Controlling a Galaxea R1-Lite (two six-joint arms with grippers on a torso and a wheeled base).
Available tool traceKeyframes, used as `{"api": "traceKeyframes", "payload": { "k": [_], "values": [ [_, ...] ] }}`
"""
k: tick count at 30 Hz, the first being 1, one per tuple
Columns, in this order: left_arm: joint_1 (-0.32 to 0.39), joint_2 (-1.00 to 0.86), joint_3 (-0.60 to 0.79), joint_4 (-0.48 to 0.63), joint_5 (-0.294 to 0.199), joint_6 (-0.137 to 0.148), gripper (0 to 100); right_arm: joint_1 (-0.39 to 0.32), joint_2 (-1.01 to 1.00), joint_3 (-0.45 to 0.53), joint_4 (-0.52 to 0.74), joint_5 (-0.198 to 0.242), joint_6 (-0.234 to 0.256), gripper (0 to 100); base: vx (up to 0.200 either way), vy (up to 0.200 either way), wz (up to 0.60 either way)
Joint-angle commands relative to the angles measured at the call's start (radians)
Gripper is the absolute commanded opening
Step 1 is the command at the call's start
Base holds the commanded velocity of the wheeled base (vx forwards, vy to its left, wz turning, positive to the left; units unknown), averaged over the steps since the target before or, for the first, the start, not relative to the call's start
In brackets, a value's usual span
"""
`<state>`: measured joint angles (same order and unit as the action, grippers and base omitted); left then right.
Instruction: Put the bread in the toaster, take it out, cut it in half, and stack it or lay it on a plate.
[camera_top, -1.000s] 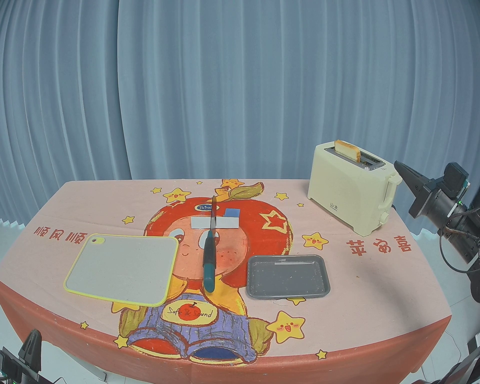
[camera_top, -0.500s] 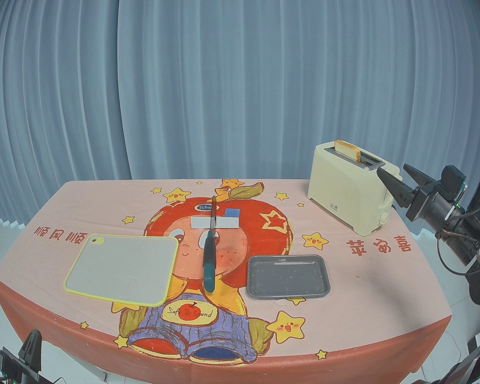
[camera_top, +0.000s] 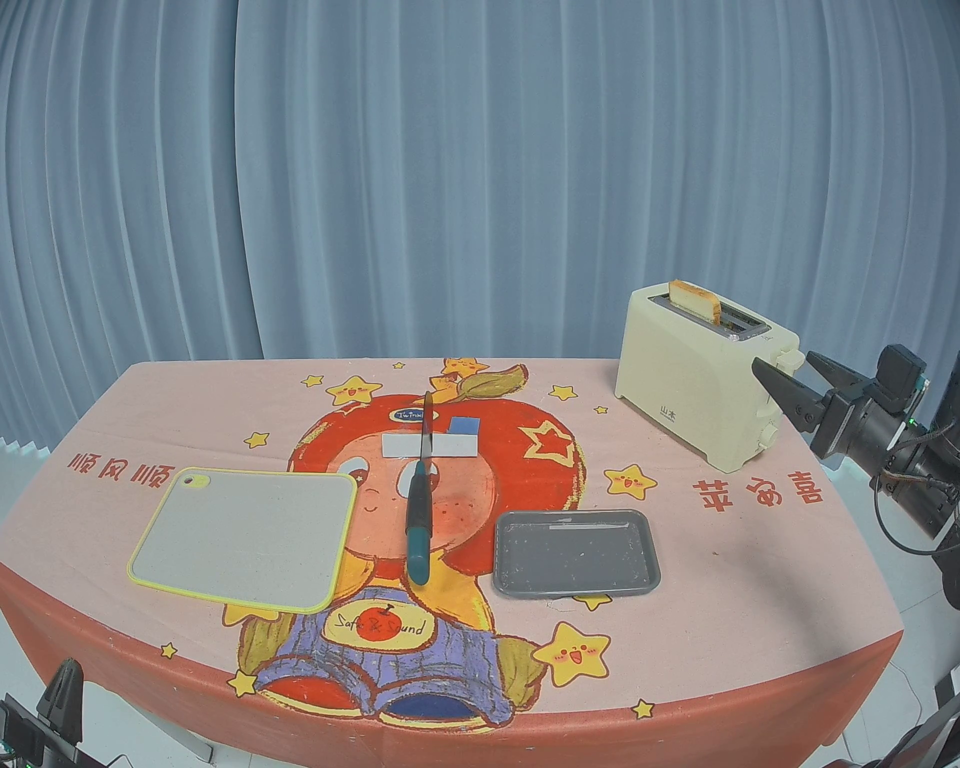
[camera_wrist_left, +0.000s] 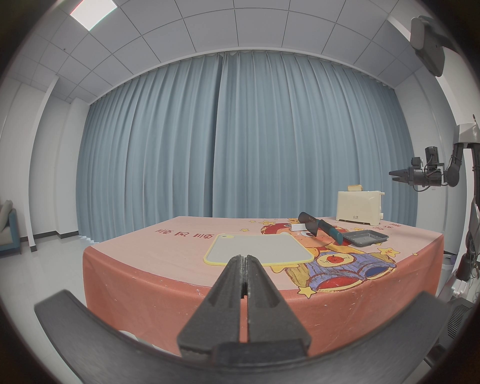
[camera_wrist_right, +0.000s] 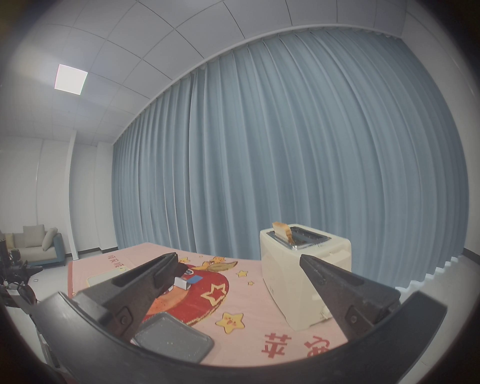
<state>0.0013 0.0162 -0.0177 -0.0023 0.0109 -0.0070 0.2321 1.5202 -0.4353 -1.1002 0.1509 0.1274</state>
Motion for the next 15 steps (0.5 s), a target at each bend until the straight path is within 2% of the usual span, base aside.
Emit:
{"api": "traceKeyframes", "payload": {
  "k": [1,6,9,15],
  "values": [
    [0.000,-0.016,0.018,-0.001,0.001,0.001,0,-0.019,-0.040,-0.006,0.066,0.001,-0.005,100,0.000,0.000,0.00],
    [0.000,-0.016,0.018,-0.001,0.000,-0.001,0,-0.025,-0.052,-0.037,0.105,-0.001,-0.005,100,0.000,0.000,0.00],
    [0.000,-0.016,0.018,-0.001,0.000,-0.001,0,-0.056,-0.054,-0.051,0.132,0.001,-0.009,100,0.000,0.000,0.00],
    [0.000,-0.016,0.018,-0.001,0.000,0.001,0,-0.070,-0.078,-0.168,0.338,0.001,-0.014,100,0.000,0.000,0.00]
  ]
}}
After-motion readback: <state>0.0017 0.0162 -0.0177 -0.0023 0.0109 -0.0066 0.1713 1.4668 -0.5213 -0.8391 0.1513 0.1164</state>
